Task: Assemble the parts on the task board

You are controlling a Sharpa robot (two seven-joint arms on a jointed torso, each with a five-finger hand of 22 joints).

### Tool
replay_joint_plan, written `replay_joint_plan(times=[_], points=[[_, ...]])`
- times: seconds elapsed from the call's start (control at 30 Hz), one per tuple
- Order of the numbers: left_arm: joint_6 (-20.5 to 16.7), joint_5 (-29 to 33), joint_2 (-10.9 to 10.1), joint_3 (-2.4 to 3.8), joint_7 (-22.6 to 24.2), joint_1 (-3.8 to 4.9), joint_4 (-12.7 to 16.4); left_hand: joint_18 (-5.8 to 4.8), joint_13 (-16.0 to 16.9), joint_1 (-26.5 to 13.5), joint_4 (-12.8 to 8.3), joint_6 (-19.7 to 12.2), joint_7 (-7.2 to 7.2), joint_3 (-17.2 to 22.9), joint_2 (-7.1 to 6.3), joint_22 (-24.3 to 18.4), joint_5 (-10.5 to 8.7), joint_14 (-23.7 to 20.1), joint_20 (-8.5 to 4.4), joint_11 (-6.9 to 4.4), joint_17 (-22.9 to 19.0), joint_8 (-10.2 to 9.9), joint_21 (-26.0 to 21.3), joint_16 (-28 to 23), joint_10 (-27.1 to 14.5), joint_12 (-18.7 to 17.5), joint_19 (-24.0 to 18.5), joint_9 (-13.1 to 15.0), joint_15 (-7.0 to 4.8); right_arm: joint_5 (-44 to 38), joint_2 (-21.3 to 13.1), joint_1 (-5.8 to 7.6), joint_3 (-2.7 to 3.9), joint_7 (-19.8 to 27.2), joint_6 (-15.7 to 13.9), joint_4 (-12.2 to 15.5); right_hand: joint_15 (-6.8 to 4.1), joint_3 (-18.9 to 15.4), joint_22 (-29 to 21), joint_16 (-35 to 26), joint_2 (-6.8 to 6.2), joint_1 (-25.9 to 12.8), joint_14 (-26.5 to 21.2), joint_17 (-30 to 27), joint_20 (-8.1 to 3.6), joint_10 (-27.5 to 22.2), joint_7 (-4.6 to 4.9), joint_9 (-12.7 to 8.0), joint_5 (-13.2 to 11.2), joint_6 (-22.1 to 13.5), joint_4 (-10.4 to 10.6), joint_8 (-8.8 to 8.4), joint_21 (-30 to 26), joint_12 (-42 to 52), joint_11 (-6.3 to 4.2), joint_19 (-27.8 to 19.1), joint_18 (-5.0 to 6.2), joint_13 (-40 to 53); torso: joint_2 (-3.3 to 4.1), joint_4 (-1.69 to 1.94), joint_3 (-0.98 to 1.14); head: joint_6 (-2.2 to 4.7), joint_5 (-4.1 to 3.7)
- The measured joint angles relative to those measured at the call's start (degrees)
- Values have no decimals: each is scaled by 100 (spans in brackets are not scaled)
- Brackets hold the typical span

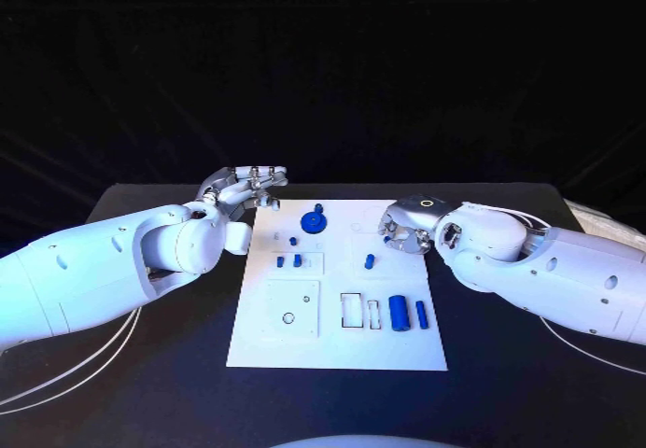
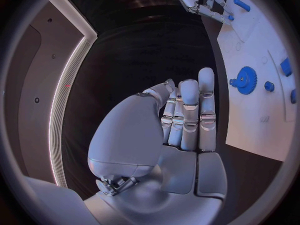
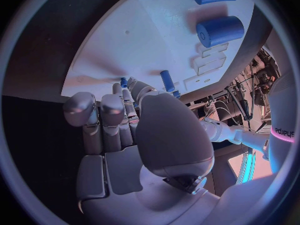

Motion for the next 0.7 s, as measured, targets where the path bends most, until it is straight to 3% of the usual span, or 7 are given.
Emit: replay_joint_plan(times=[0.2,0.7], points=[[20,37,0,0,33,-1,55,0,12,-30,-16,-20,-20,-16,31,-30,0,-39,0,10,-72,0,-33,-29,-51,40,0,0,1,-10,49,-10,5,-3,70,-82,-7,153,59,0,33,-33,6,49,-39,218,-30,51,-54,213,-90,56,0,0,-66,39,0,-67,-1,2,0,-12,1],[91,52,25,0,75,-3,145,-1,25,-30,-15,-42,1,-48,31,-68,0,-58,0,31,-151,0,-87,-73,-71,110,0,0,19,-152,177,-57,48,-82,166,-194,-65,326,183,162,70,-71,20,194,-90,484,-86,102,-107,415,-263,81,100,-57,-108,132,0,-171,-4,-3,3,-33,-3]])
